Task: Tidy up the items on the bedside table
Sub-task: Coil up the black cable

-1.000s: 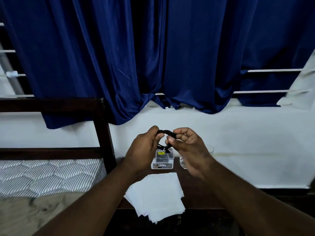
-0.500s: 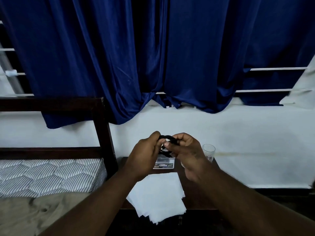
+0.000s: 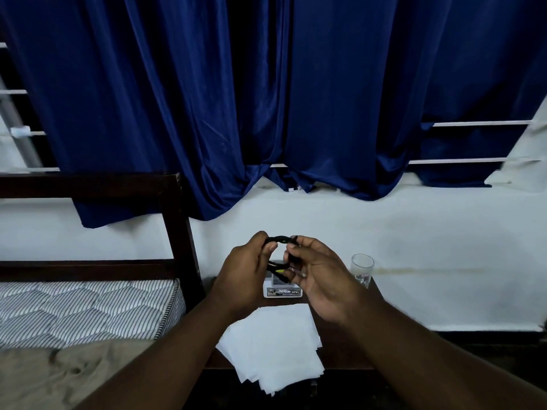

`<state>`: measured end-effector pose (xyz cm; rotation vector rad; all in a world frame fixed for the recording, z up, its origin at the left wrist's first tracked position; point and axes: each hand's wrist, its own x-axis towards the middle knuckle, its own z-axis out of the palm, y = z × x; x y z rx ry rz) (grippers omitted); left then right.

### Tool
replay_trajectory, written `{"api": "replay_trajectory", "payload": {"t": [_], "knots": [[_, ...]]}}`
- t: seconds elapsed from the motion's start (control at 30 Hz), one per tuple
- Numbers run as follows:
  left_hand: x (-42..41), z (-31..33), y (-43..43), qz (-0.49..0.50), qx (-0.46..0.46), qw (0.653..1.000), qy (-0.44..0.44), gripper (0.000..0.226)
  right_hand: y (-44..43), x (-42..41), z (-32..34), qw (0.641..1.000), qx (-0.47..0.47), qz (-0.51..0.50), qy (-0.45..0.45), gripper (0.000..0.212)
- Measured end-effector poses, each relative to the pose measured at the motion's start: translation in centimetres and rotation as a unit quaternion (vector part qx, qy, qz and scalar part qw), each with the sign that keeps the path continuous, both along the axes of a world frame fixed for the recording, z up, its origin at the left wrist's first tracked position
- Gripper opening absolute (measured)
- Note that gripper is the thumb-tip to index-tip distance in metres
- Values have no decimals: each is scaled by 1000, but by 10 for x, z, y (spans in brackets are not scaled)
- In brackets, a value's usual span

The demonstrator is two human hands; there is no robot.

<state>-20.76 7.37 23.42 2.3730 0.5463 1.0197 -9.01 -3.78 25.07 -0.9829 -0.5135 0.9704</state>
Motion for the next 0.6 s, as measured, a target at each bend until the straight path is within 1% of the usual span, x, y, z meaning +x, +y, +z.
{"api": "replay_trajectory", "payload": {"t": [0.1, 0.17, 0.23, 0.33, 0.43, 0.53, 0.6], "knots": [[1, -4, -1, 7, -8, 1000, -8, 29, 1, 0, -1, 994, -33, -41, -99, 21], [2, -8, 0, 10, -14, 1000, -17, 30, 5, 0, -5, 989, -51, -61, -128, 16], [4, -11, 2, 14, -16, 1000, -23, 30, 9, 1, -9, 986, -75, -58, -136, 10], [4, -18, 6, 36, -6, 999, -24, 29, 15, 2, -15, 989, -95, -24, -113, 7], [8, -27, 10, 64, -27, 997, -39, 31, 24, 3, -24, 990, -108, -19, -88, 8], [11, -31, 15, 97, -61, 992, -60, 34, 33, 0, -32, 995, -89, -12, -31, 12], [11, -32, 17, 114, -73, 989, -66, 33, 39, -2, -37, 998, -68, -15, -3, 18]]}}
